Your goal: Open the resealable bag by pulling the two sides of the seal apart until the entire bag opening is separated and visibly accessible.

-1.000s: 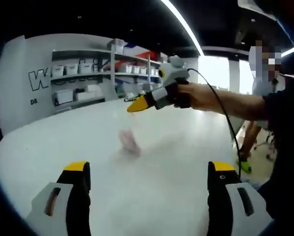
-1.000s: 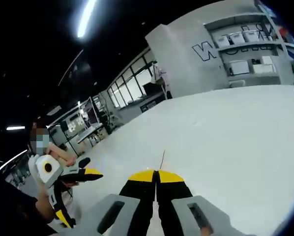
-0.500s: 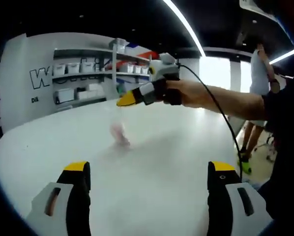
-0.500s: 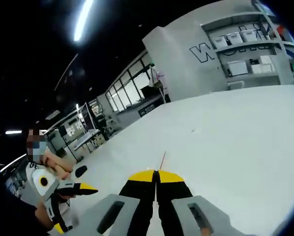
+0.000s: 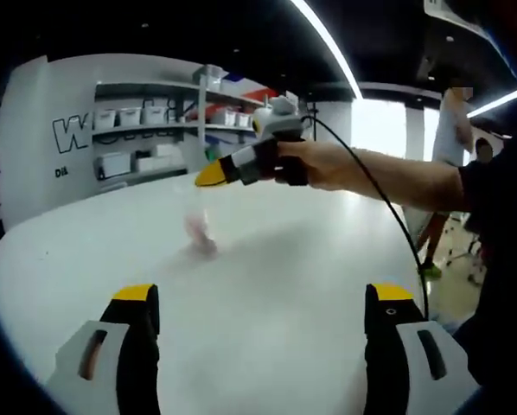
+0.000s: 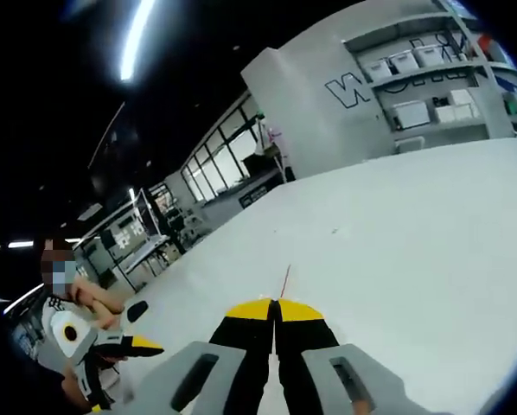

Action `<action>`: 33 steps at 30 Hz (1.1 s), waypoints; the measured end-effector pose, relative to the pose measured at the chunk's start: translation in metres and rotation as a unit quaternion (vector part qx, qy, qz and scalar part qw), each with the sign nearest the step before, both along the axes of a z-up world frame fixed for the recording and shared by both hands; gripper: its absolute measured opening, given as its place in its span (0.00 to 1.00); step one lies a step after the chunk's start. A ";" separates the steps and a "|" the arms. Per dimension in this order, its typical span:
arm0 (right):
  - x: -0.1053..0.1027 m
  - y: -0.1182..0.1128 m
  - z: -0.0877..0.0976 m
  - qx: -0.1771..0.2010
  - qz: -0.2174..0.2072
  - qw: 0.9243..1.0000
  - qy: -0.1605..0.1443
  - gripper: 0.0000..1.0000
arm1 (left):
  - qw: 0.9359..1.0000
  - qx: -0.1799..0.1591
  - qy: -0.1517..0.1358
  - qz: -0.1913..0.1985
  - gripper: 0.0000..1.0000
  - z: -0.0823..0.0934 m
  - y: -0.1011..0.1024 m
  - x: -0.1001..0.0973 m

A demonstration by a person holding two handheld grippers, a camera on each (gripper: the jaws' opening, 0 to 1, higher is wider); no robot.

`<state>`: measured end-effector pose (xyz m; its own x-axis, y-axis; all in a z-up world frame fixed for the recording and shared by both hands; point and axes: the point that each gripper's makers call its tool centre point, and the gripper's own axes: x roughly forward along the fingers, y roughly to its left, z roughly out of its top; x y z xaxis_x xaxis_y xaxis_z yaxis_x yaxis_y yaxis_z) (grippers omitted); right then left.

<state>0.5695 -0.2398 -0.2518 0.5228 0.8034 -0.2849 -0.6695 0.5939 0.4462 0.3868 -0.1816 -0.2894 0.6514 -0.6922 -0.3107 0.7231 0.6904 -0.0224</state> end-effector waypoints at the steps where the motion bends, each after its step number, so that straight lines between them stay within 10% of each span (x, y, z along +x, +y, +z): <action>1: 0.002 0.000 -0.001 0.002 -0.001 1.000 -0.001 0.00 | 1.000 0.000 0.001 0.000 0.98 -0.001 0.000 0.000; 33: -0.011 -0.004 -0.003 -0.006 0.019 0.999 -0.027 0.00 | 1.000 0.004 0.002 -0.003 0.96 0.000 -0.005 -0.002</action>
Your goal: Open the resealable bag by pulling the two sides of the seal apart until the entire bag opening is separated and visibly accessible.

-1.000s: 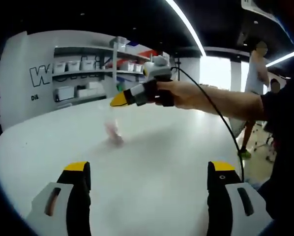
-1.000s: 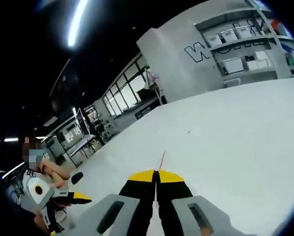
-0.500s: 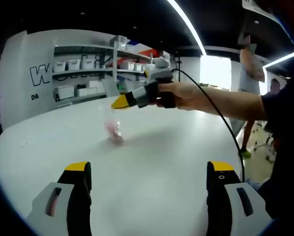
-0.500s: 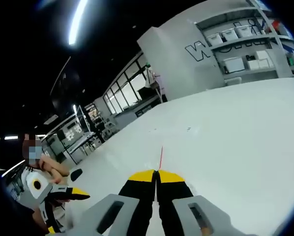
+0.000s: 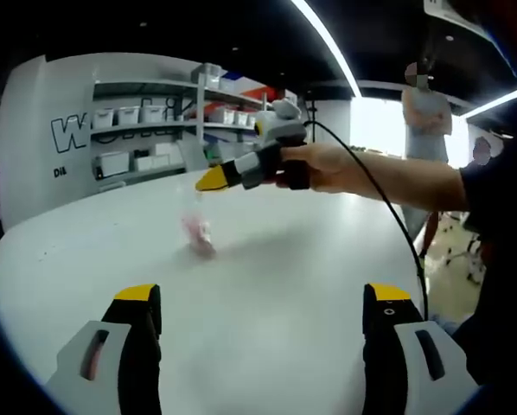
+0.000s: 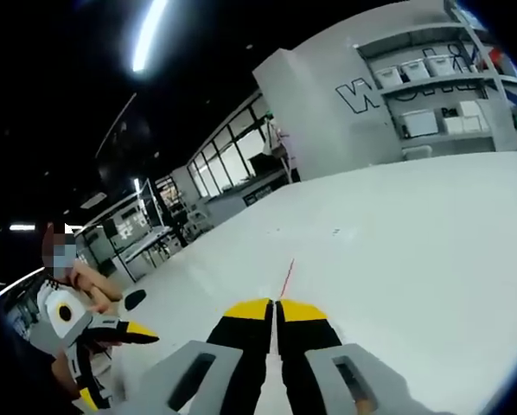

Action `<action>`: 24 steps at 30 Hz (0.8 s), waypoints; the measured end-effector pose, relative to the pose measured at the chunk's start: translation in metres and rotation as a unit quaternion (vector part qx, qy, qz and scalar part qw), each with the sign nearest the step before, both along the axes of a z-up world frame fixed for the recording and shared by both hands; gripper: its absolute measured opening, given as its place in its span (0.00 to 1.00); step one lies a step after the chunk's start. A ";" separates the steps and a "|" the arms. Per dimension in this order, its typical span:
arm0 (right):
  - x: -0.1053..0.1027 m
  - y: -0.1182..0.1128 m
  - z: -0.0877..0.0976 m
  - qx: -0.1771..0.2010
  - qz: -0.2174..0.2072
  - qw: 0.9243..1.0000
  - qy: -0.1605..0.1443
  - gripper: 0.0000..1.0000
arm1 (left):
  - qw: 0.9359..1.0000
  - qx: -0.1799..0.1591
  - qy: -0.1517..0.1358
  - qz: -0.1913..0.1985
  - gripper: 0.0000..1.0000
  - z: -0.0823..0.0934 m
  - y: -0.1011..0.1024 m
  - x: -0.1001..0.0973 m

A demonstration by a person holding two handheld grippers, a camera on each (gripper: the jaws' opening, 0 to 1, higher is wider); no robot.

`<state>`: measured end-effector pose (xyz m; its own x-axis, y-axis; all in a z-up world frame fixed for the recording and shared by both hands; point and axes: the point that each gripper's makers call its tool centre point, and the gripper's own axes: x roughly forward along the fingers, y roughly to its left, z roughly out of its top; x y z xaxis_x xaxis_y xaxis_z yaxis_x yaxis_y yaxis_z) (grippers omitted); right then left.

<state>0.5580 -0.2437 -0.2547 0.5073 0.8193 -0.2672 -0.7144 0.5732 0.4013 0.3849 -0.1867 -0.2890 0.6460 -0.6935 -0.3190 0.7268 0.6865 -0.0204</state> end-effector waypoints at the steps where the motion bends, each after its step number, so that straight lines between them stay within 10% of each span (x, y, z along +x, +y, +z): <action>1: 0.000 0.000 0.001 0.001 -0.002 1.000 -0.001 0.04 | 1.000 0.001 0.000 0.000 0.96 0.000 0.000 0.000; 24: -0.010 0.001 0.003 0.001 0.012 1.000 -0.004 0.03 | 1.000 0.002 0.001 -0.003 0.95 0.002 -0.003 -0.003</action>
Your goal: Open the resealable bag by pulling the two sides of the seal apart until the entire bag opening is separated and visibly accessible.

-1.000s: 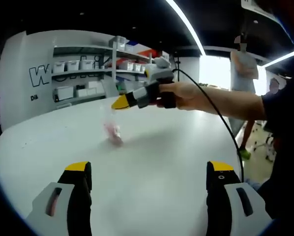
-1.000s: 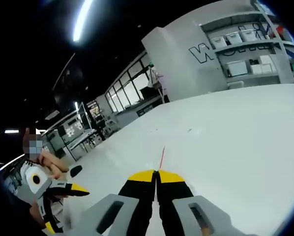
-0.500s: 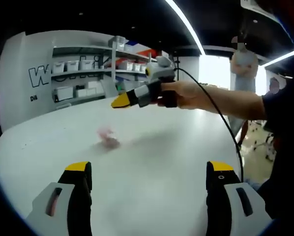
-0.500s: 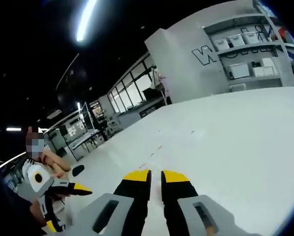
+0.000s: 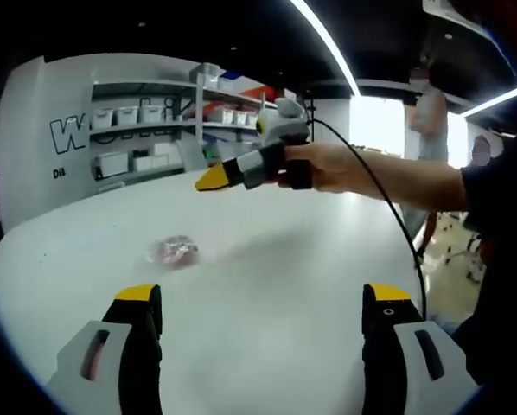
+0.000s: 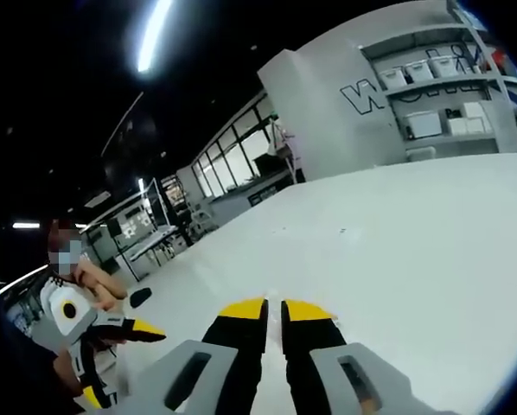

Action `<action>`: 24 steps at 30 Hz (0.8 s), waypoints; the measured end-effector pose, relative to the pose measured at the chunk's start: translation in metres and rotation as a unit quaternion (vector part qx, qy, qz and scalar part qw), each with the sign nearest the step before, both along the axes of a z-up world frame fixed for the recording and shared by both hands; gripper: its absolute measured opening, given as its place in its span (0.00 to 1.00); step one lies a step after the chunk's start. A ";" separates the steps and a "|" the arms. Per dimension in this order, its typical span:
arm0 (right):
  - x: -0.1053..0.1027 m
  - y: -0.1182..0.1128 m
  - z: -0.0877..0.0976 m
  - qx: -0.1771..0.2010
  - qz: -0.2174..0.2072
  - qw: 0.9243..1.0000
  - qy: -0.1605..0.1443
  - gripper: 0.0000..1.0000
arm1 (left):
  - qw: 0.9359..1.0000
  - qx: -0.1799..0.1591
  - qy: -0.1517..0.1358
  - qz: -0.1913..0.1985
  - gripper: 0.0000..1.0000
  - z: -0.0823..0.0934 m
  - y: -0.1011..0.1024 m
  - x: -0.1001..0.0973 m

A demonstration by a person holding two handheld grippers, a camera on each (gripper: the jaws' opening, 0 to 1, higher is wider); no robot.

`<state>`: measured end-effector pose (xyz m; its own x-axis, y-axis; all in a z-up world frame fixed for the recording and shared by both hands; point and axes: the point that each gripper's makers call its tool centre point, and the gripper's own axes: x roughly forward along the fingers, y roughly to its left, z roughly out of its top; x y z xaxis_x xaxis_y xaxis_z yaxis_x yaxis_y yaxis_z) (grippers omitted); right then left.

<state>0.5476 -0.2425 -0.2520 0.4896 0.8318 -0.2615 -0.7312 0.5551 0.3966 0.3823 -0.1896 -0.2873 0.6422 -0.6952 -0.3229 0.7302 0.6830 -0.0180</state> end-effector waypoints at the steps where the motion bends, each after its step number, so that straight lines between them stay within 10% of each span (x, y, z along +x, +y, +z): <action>1: -0.001 -0.001 -0.001 -0.003 0.000 1.000 -0.001 0.03 | 1.000 0.000 0.000 0.000 0.95 0.000 0.000 0.000; 24: -0.038 -0.007 -0.002 -0.023 0.028 0.999 -0.015 0.10 | 1.000 0.001 -0.005 0.003 0.95 0.006 0.000 -0.004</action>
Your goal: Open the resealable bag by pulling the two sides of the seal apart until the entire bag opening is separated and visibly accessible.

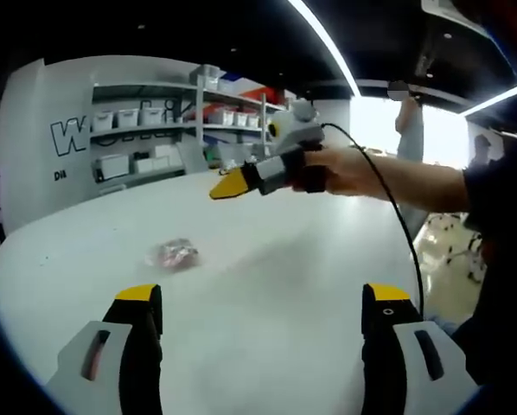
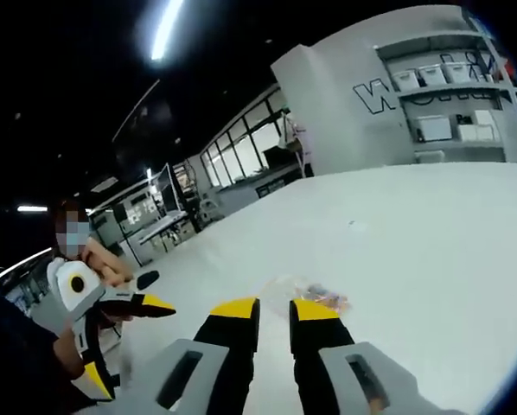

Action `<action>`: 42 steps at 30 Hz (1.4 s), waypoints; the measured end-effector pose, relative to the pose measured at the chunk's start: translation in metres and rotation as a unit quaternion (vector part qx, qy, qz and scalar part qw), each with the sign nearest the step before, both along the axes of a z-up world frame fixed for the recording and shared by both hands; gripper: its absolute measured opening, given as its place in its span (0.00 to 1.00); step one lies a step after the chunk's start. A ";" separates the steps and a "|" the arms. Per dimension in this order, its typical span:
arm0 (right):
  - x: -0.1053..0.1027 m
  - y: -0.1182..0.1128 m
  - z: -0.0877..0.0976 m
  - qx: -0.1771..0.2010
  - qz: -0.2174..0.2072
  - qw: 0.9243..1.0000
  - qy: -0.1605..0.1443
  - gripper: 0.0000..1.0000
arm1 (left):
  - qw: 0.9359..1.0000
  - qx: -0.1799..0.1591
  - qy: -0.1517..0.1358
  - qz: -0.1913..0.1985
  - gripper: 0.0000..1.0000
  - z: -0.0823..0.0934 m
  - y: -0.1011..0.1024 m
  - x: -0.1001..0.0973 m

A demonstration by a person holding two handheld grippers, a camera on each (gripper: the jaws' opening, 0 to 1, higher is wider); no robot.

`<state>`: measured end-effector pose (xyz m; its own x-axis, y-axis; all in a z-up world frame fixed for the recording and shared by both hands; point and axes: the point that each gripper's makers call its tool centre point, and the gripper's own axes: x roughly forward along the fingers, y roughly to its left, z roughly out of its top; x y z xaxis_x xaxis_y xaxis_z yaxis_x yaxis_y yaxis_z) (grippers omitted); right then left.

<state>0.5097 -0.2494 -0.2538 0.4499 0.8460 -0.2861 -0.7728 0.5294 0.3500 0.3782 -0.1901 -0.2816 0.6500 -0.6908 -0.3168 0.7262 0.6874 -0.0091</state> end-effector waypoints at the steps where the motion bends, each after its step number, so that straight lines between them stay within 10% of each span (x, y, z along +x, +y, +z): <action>1: -0.001 0.000 0.000 -0.001 0.001 1.000 0.000 0.10 | 1.000 0.000 -0.001 0.000 0.95 0.000 -0.001 -0.001; 42: -0.108 -0.059 0.002 -0.001 0.009 1.000 -0.016 0.09 | 1.000 -0.002 -0.003 0.002 0.94 0.006 -0.003 -0.018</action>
<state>0.4017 -0.3083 -0.2513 0.4430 0.8538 -0.2734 -0.7937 0.5153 0.3233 0.3598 -0.1935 -0.2760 0.6554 -0.6889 -0.3097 0.7230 0.6909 -0.0067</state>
